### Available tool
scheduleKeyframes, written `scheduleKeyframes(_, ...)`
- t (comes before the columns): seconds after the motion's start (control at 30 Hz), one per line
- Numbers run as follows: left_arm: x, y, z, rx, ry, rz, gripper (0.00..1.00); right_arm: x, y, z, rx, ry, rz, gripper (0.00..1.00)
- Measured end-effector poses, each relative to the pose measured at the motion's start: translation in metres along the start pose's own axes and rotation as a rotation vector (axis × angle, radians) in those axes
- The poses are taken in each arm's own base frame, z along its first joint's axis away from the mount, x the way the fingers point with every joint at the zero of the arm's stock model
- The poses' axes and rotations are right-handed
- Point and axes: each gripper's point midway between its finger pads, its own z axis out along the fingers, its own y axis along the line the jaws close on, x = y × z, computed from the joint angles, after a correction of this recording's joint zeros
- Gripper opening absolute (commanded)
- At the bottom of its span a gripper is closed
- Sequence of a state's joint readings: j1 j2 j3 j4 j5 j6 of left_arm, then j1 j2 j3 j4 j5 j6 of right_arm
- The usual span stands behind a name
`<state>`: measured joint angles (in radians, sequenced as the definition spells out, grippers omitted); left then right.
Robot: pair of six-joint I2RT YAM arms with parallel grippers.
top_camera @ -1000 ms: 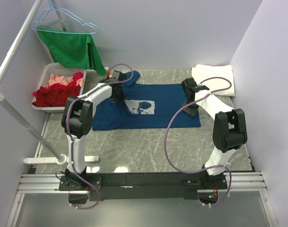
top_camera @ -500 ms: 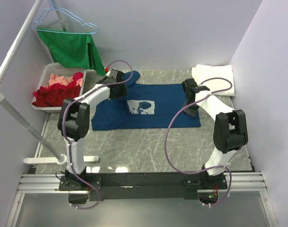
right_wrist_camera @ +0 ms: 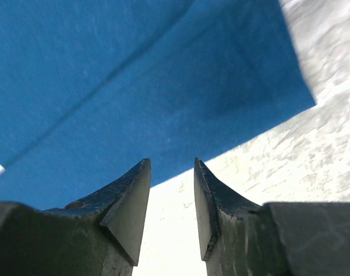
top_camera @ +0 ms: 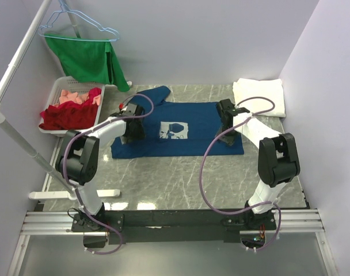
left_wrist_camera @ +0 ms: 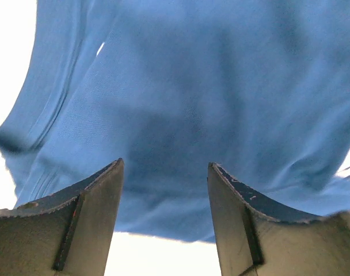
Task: Fold and stack the t-shirts
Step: Fold the tshirt
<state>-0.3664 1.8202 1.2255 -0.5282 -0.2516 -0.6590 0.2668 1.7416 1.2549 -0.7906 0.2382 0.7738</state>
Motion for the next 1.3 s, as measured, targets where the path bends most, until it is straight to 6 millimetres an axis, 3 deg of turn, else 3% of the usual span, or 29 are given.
scheduleKeyframes(0.23,0.030,0.029,-0.018,-0.042,0.038,-0.024,0.65,0.031,0.004,0.017,-0.024,0.094,-0.050,0.43)
scheduleKeyframes(0.37,0.040,0.038,-0.017,-0.068,0.050,-0.040,0.65,0.048,0.002,0.032,-0.010,0.157,-0.071,0.43)
scheduleKeyframes(0.57,0.056,0.053,-0.010,-0.128,0.090,-0.055,0.65,0.048,0.005,0.034,-0.007,0.169,-0.086,0.42)
scheduleKeyframes(0.9,0.049,0.078,-0.009,-0.201,0.094,-0.152,0.67,0.049,0.002,0.034,0.009,0.176,-0.079,0.41)
scheduleKeyframes(1.1,0.050,0.102,-0.015,-0.261,0.104,-0.186,0.67,0.051,-0.002,0.034,0.002,0.168,-0.055,0.40)
scheduleKeyframes(1.3,0.067,0.116,-0.031,-0.277,0.132,-0.182,0.68,0.058,-0.012,0.031,0.005,0.167,-0.048,0.40)
